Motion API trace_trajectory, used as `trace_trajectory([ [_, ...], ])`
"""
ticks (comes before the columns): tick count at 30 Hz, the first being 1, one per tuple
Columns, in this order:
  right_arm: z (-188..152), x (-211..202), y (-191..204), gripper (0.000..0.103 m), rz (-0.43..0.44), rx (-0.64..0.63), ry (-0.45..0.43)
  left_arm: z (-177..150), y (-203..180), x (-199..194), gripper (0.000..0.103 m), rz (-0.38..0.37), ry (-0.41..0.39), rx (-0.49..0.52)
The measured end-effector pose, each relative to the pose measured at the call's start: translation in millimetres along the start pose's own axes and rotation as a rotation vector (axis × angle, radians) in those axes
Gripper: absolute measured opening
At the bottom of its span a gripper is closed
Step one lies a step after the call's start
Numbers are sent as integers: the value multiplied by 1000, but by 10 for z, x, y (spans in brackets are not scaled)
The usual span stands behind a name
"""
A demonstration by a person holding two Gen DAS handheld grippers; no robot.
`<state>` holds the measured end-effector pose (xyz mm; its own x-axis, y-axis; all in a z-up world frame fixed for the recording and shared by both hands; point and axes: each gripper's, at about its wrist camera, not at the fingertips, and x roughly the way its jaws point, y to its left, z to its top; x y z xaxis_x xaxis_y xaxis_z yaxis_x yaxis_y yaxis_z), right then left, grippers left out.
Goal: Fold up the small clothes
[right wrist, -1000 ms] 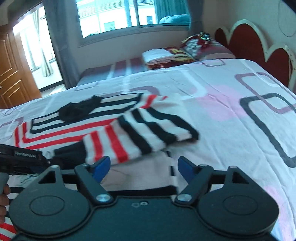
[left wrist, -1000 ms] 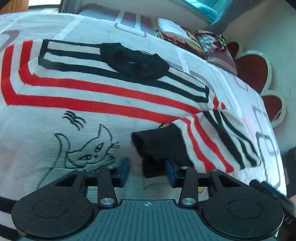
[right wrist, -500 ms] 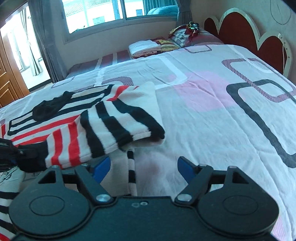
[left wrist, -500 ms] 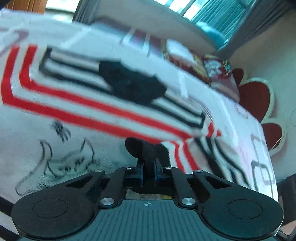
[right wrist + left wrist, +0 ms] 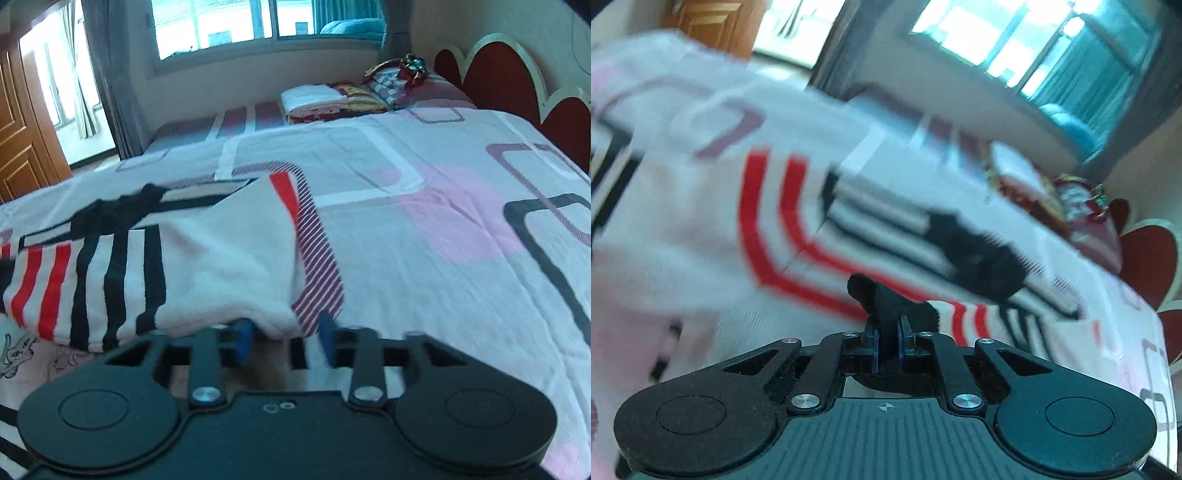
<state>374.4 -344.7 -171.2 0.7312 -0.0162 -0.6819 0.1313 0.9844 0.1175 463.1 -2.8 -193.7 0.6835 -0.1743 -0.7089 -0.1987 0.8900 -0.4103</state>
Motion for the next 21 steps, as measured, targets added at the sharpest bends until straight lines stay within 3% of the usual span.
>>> trace_trajectory([
  [3, -25, -4, -139, 22, -11, 56, -2, -131, 79, 148, 6, 37, 18, 4],
  [5, -99, 71, -290, 21, 10, 124, 49, -153, 81, 172, 6, 40, 21, 7],
  [8, -100, -26, -211, 23, 29, 60, 60, -80, 77, 8, 6, 75, -21, 33],
  [9, -92, -96, -217, 31, 59, 70, 59, -46, 73, -56, 6, 92, -39, 43],
  [11, -101, -251, -240, 33, 87, 75, 53, -19, 104, -185, 6, 112, -49, 43],
  [14, -115, -459, -303, 44, 119, 111, 25, 31, 20, -328, 6, 84, -79, 89],
  [16, -15, -489, -316, 68, 105, 120, -16, 46, -105, -330, 6, 41, -76, 117],
  [17, 57, -463, -324, 73, 99, 121, -32, 39, -172, -321, 6, 19, -67, 126],
  [21, 325, -146, -287, 64, 119, 123, -25, -69, -457, -66, 6, -19, -14, 181],
])
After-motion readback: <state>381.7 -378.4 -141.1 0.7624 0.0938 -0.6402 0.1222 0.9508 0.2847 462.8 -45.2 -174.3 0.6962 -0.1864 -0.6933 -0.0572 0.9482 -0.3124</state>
